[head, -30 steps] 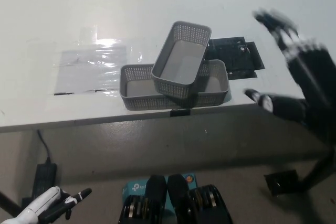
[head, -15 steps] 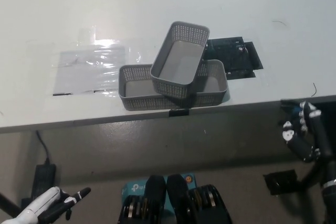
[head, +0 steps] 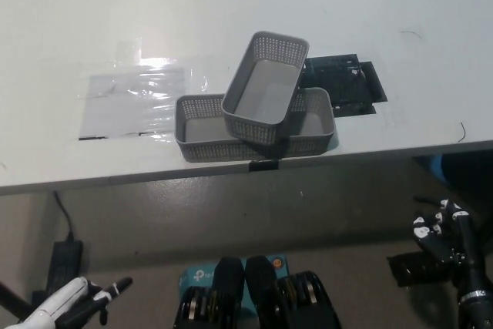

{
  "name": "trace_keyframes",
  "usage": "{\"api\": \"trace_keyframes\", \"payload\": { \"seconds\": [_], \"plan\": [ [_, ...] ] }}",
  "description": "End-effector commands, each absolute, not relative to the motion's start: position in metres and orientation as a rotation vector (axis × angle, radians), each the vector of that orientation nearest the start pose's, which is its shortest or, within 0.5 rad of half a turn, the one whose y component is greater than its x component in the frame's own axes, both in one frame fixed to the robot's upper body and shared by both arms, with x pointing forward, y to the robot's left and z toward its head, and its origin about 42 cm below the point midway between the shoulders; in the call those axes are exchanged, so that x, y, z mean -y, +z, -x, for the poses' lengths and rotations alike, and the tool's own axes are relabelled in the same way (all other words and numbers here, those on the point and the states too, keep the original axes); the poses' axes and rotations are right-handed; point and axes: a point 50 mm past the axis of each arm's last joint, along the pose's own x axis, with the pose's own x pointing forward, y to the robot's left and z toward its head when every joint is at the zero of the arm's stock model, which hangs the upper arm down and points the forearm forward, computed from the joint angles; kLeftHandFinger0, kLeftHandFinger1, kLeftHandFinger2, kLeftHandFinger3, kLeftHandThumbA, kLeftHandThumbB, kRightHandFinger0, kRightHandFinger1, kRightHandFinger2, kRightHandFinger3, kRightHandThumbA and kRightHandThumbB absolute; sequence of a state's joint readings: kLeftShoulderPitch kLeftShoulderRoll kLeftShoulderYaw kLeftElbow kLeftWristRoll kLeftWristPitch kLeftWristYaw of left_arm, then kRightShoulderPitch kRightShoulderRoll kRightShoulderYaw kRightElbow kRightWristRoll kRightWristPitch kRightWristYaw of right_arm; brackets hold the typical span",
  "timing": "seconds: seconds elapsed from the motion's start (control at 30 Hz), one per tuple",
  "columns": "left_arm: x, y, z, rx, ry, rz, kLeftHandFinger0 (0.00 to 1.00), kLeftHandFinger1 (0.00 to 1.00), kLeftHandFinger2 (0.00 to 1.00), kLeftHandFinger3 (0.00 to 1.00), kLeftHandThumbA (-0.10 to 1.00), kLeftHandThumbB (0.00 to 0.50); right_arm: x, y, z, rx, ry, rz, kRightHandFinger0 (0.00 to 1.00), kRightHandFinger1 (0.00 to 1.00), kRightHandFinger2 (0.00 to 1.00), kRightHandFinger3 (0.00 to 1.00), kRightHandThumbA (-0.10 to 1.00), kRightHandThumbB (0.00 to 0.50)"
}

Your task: The robot uses its right hand to pick up the grey box kept on the middle on the desk and place it on top of another box next to it in a right angle

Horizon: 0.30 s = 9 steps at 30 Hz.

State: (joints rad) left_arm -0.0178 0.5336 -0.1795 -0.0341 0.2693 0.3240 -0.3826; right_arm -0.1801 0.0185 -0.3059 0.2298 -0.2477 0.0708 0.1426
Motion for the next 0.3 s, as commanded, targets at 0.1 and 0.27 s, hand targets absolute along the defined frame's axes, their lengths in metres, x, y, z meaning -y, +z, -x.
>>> {"api": "trace_keyframes", "payload": {
  "seconds": [0.1,0.27],
  "plan": [
    [-0.3388,0.1128,-0.2811,-0.383,-0.405,-0.795,0.0,0.0,0.03,0.18,0.94,0.228,0.2665,0.078,-0.3396,-0.251,-0.035,0.16,0.0,0.1,0.25,0.54,0.35,0.124],
    [-0.3379,0.113,-0.2807,-0.387,-0.404,-0.79,0.0,0.0,0.02,0.17,0.93,0.213,0.2664,0.0803,-0.3389,-0.246,-0.017,0.228,0.0,0.09,0.25,0.54,0.36,0.118]
  ]
}}
